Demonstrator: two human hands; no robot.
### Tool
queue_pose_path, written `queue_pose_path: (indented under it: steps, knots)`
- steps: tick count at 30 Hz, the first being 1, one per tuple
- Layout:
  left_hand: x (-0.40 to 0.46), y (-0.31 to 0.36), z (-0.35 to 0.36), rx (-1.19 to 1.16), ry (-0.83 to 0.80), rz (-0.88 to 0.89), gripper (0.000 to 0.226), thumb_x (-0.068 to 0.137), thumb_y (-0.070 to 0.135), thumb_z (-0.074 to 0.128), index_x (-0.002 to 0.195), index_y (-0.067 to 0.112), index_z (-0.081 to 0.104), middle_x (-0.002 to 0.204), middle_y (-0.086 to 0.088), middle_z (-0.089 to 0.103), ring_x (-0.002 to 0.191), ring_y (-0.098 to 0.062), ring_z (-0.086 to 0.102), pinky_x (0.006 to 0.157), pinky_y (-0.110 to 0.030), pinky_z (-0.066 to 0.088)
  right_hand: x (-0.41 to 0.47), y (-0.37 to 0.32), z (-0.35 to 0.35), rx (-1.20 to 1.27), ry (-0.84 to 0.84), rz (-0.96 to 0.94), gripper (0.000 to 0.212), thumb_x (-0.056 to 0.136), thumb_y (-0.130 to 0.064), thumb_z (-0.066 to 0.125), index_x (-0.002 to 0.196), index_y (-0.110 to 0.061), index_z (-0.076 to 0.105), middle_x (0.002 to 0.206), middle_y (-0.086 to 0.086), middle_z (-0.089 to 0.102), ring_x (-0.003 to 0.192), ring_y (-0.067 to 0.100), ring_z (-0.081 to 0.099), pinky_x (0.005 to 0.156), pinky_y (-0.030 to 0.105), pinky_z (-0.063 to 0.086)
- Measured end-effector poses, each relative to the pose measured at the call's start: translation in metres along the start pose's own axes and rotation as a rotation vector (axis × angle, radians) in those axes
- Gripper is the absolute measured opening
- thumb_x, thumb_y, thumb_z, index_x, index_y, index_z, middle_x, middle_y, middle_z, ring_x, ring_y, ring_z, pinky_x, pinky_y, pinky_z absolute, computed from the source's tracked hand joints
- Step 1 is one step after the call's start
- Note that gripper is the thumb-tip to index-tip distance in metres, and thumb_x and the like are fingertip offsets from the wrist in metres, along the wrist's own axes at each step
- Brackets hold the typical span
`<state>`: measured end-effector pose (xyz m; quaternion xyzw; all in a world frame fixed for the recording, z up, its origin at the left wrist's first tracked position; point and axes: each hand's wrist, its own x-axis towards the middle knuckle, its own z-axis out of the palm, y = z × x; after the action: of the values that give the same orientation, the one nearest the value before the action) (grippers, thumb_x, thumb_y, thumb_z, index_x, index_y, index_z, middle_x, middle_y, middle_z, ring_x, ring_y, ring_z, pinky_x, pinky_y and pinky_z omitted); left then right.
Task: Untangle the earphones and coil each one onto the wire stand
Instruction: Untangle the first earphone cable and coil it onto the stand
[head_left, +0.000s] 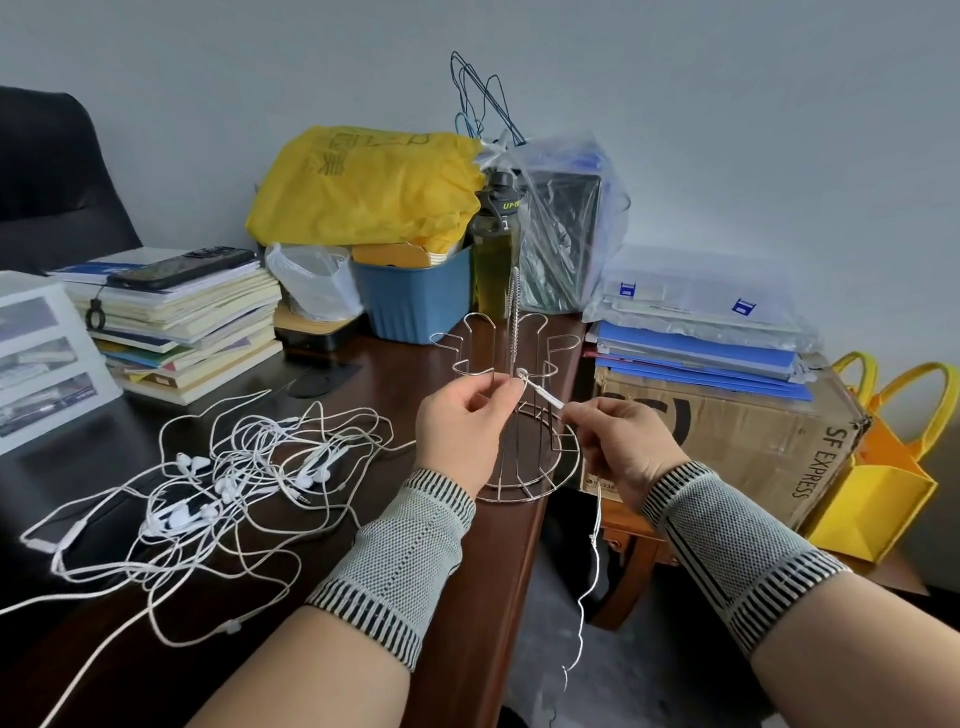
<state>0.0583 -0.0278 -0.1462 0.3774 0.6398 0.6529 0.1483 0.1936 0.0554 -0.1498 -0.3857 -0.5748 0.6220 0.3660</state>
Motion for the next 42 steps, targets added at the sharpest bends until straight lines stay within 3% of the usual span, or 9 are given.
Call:
queue_pose_path:
  steps: [7, 12, 14, 19, 25, 28, 32, 36, 42]
  knots:
    - [-0.004, -0.002, 0.005, 0.177, 0.118, 0.101, 0.015, 0.083, 0.037, 0.072, 0.093, 0.027, 0.075, 0.09, 0.009, 0.063, 0.082, -0.003, 0.057, 0.074, -0.016, 0.046, -0.003, 0.009, 0.006, -0.082, -0.077, 0.04, 0.016, 0.088, -0.016, 0.066, 0.08, -0.003, 0.064, 0.051, -0.001, 0.043, 0.04, 0.01, 0.033, 0.038, 0.019, 0.029]
    - [-0.002, -0.004, 0.007, 0.075, 0.089, 0.02, 0.019, 0.085, 0.033, 0.072, 0.101, 0.023, 0.072, 0.096, 0.015, 0.069, 0.094, -0.005, 0.064, 0.089, -0.032, 0.054, -0.005, 0.011, 0.008, -0.101, -0.074, -0.01, 0.017, 0.088, -0.015, 0.066, 0.074, -0.005, 0.064, 0.049, -0.003, 0.04, 0.038, 0.008, 0.03, 0.037, 0.02, 0.027]
    - [-0.001, -0.004, 0.008, -0.001, 0.049, -0.028, 0.015, 0.085, 0.031, 0.072, 0.099, 0.024, 0.071, 0.094, 0.013, 0.071, 0.09, -0.002, 0.066, 0.085, -0.037, 0.057, -0.005, 0.01, 0.006, -0.135, -0.061, -0.04, 0.017, 0.087, -0.016, 0.068, 0.074, -0.004, 0.066, 0.047, -0.005, 0.039, 0.037, 0.007, 0.03, 0.038, 0.02, 0.027]
    - [-0.002, -0.003, 0.004, -0.122, -0.047, -0.147, 0.011, 0.088, 0.032, 0.07, 0.097, 0.026, 0.069, 0.093, 0.008, 0.071, 0.054, 0.002, 0.055, 0.049, -0.017, 0.045, -0.004, 0.007, 0.006, -0.16, 0.007, -0.114, 0.015, 0.085, -0.019, 0.071, 0.074, -0.009, 0.069, 0.039, -0.014, 0.048, 0.036, -0.002, 0.043, 0.048, 0.015, 0.033]
    - [-0.003, -0.004, 0.001, -0.233, -0.133, -0.205, 0.015, 0.09, 0.03, 0.067, 0.1, 0.02, 0.07, 0.091, 0.005, 0.071, 0.044, -0.002, 0.041, 0.057, -0.024, 0.046, -0.006, 0.0, 0.008, -0.129, 0.019, -0.161, 0.015, 0.083, -0.018, 0.073, 0.071, -0.009, 0.07, 0.046, -0.01, 0.052, 0.04, 0.0, 0.042, 0.046, 0.015, 0.035]
    - [-0.002, -0.005, 0.001, -0.262, -0.139, -0.2, 0.011, 0.091, 0.028, 0.067, 0.099, 0.021, 0.069, 0.076, 0.012, 0.064, 0.045, -0.002, 0.041, 0.057, -0.023, 0.046, -0.009, -0.009, 0.006, -0.272, 0.005, -0.211, 0.017, 0.083, -0.018, 0.073, 0.068, -0.01, 0.069, 0.066, 0.013, 0.062, 0.048, 0.011, 0.047, 0.048, 0.026, 0.043]
    - [-0.002, -0.004, 0.001, -0.325, -0.177, -0.208, 0.012, 0.092, 0.023, 0.065, 0.102, 0.017, 0.068, 0.097, -0.004, 0.07, 0.047, -0.003, 0.042, 0.054, -0.021, 0.045, -0.008, -0.024, 0.005, -0.506, -0.058, -0.306, 0.018, 0.083, -0.019, 0.072, 0.069, -0.009, 0.071, 0.073, 0.024, 0.067, 0.062, 0.02, 0.054, 0.068, 0.04, 0.053]
    - [-0.002, -0.005, 0.002, -0.361, -0.195, -0.23, 0.006, 0.093, 0.02, 0.064, 0.088, 0.018, 0.067, 0.083, -0.006, 0.06, 0.045, -0.004, 0.038, 0.048, -0.019, 0.041, -0.006, -0.037, 0.007, -0.605, -0.076, -0.301, 0.023, 0.086, -0.023, 0.07, 0.075, -0.002, 0.071, 0.043, -0.006, 0.048, 0.037, 0.003, 0.036, 0.042, 0.017, 0.035]
    - [0.0, -0.005, 0.0, -0.328, -0.22, -0.233, 0.01, 0.092, 0.019, 0.065, 0.082, 0.02, 0.067, 0.088, -0.004, 0.07, 0.047, -0.005, 0.038, 0.053, -0.022, 0.043, -0.005, -0.048, 0.012, -0.406, 0.014, -0.273, 0.021, 0.085, -0.019, 0.07, 0.07, -0.005, 0.066, 0.039, -0.008, 0.048, 0.03, 0.001, 0.038, 0.034, 0.014, 0.032]
